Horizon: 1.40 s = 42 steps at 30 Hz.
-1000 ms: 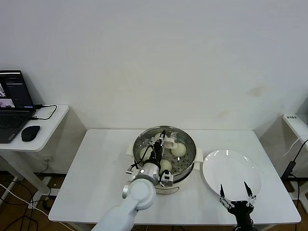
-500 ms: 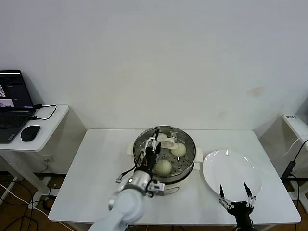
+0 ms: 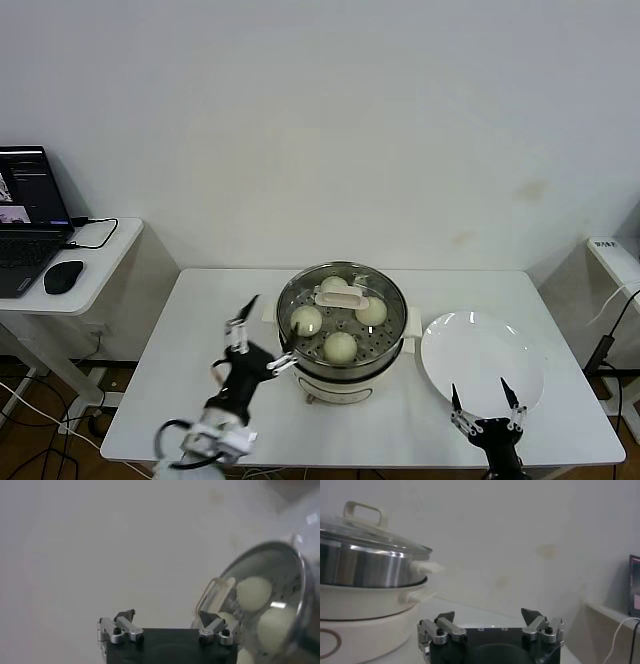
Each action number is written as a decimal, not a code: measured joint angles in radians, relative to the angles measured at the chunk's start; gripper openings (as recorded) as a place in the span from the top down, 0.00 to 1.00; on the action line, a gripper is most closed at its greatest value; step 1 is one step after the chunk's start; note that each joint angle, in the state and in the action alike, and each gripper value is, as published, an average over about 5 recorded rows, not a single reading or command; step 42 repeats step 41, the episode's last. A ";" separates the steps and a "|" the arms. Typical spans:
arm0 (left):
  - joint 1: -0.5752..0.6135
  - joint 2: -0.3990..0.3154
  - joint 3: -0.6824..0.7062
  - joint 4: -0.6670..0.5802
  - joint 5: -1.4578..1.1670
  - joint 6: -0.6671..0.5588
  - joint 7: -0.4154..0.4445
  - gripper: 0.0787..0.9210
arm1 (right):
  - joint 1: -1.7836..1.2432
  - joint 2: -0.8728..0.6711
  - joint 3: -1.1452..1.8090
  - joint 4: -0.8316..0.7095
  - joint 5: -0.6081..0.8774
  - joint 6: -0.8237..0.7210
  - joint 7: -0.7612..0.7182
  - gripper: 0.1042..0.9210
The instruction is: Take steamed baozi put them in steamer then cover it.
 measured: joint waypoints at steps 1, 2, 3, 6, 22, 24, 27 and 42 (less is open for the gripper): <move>0.030 0.000 -0.026 -0.009 -0.062 -0.019 -0.017 0.12 | -0.004 -0.006 -0.004 0.003 0.007 -0.003 -0.001 0.12; 0.060 -0.001 -0.051 -0.016 -0.122 -0.036 -0.031 0.12 | -0.008 -0.012 -0.008 0.007 0.016 -0.005 -0.003 0.12; 0.088 -0.003 -0.075 -0.022 -0.179 -0.053 -0.044 0.12 | -0.013 -0.020 -0.013 0.010 0.025 -0.009 -0.005 0.12; 0.168 -0.012 -0.133 -0.034 -0.323 -0.104 -0.075 0.12 | -0.031 -0.047 -0.023 0.022 0.057 -0.020 -0.009 0.12; 0.413 -0.083 -0.254 0.028 -0.599 -0.314 -0.103 0.12 | -0.093 -0.132 -0.071 0.061 0.147 -0.052 -0.013 0.12; 0.424 -0.089 -0.263 0.036 -0.613 -0.331 -0.095 0.12 | -0.094 -0.134 -0.077 0.063 0.150 -0.054 -0.013 0.12; 0.434 -0.099 -0.274 0.047 -0.627 -0.349 -0.083 0.12 | -0.095 -0.134 -0.086 0.070 0.156 -0.061 -0.013 0.12; 0.451 -0.119 -0.293 0.079 -0.634 -0.387 -0.035 0.12 | -0.096 -0.132 -0.098 0.096 0.175 -0.098 -0.013 0.12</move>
